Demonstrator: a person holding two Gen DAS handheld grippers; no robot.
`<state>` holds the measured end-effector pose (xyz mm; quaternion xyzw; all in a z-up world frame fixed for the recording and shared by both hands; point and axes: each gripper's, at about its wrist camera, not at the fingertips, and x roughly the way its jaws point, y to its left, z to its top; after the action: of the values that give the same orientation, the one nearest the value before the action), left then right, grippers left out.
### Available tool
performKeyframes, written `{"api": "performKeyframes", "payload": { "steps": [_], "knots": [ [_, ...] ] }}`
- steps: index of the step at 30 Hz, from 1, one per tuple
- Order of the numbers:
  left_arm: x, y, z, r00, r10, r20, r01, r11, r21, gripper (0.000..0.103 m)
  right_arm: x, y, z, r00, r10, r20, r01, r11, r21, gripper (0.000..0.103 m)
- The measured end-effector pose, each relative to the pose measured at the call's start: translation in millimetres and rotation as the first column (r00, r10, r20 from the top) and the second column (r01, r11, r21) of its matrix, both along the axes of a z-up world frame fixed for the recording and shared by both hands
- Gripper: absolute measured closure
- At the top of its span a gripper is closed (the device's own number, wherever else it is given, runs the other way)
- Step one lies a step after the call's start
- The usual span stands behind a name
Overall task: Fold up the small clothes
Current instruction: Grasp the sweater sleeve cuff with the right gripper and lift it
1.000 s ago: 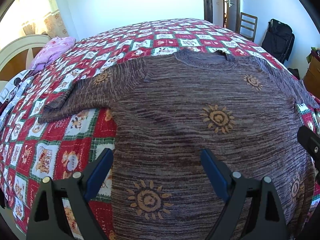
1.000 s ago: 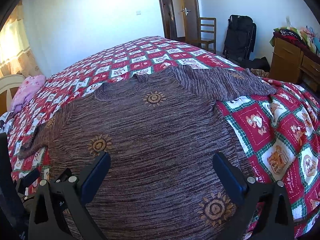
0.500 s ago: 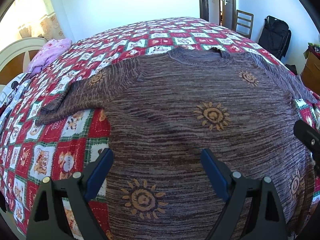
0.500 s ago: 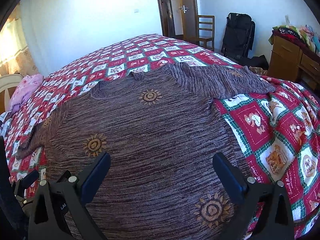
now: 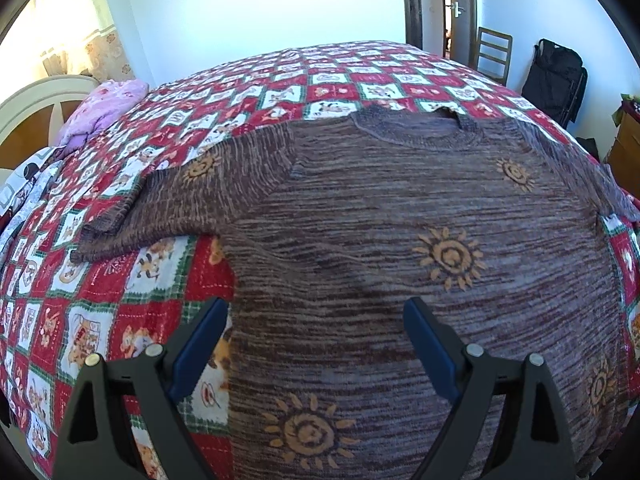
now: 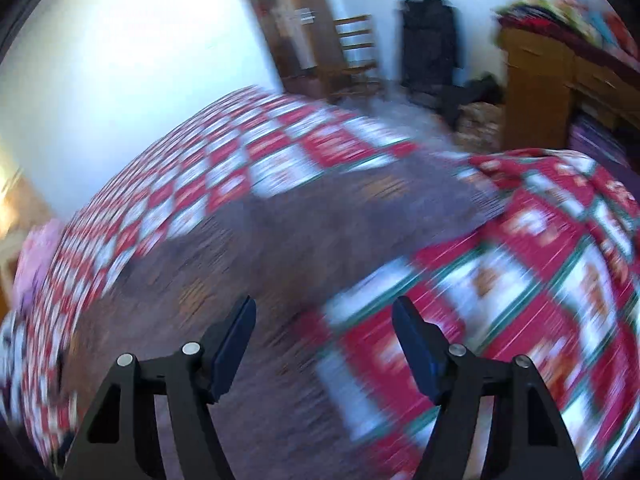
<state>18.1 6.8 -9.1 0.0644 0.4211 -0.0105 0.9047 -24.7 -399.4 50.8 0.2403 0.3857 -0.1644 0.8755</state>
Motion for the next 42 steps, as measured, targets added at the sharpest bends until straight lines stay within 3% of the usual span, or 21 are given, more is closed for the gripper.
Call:
{"api": "performKeyframes", "payload": {
  "steps": [5,8,13,17,20,23,27,32,37,40,42],
  "knots": [
    [9,2,-5,1.0,0.011,-0.026,-0.011,1.0,-0.007,0.011,15,-95,-30,0.982,-0.175,-0.076,0.183,0.977,0.107,0.033],
    [13,1,-7,0.999,0.012,-0.036,-0.012,1.0,-0.003,0.011,22,-114,-43,0.975,-0.2,-0.097,0.213,0.964,0.16,0.037],
    [18,-4,-8,0.999,0.009,-0.042,-0.008,1.0,0.007,0.011,46,-115,-48,0.981,-0.149,-0.124,0.159,0.984,0.077,0.042],
    [20,-7,-11,0.998,0.008,-0.055,-0.007,1.0,0.012,0.011,63,-113,-67,0.975,-0.104,-0.197,0.129,0.985,0.114,0.065],
    [20,-8,-10,0.998,0.002,-0.055,-0.001,1.0,0.014,0.011,63,-112,-68,0.973,-0.137,-0.187,0.154,0.985,0.076,0.068],
    [21,-7,-9,0.998,0.0,-0.057,0.001,1.0,0.009,0.011,61,-114,-68,0.971,-0.149,-0.189,0.16,0.986,0.045,0.091],
    [20,-4,-7,0.998,0.002,-0.056,-0.002,1.0,-0.006,0.011,51,-118,-58,0.982,-0.146,-0.117,0.155,0.985,0.075,0.098],
    [18,2,-2,0.999,0.003,-0.042,-0.004,1.0,-0.027,0.011,56,-88,-23,0.995,-0.089,-0.047,0.088,0.996,-0.019,0.098],
    [17,11,3,0.999,0.02,-0.026,-0.021,0.999,-0.048,0.011,79,-19,20,0.998,0.067,0.019,-0.065,0.993,-0.097,0.098],
    [18,19,4,0.999,0.038,-0.026,-0.039,0.997,-0.066,0.011,89,48,41,0.975,0.218,0.053,-0.208,0.968,-0.143,0.099],
    [18,24,5,0.999,0.048,-0.022,-0.049,0.996,-0.075,0.011,95,103,50,0.942,0.324,0.081,-0.308,0.937,-0.164,0.099]
  ]
}}
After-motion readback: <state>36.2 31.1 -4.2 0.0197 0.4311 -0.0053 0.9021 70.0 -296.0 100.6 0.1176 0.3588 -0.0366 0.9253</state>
